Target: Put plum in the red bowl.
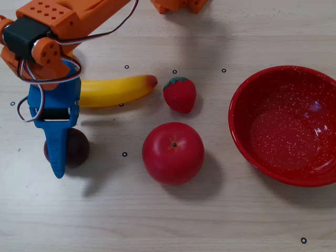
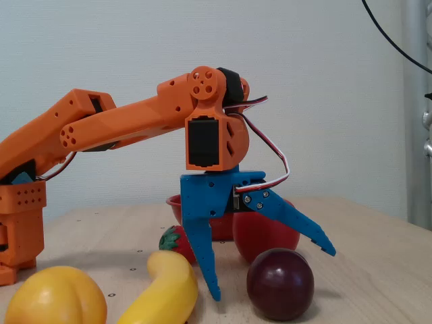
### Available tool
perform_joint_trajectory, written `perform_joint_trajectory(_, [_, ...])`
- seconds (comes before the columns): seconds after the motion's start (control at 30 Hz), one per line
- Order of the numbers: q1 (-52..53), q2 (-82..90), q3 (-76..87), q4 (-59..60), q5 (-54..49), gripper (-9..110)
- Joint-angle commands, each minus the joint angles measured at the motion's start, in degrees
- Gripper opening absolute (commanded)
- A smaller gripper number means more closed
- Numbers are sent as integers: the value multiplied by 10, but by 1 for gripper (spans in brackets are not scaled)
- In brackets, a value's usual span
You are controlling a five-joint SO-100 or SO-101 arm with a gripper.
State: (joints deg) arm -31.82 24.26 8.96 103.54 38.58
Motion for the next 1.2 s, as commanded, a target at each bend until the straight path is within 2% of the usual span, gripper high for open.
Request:
perform_joint_trajectory(0.0, [5,40,-58,51,-14,56])
perform_joint_trajectory(1.17, [8,34,-54,49,-15,42])
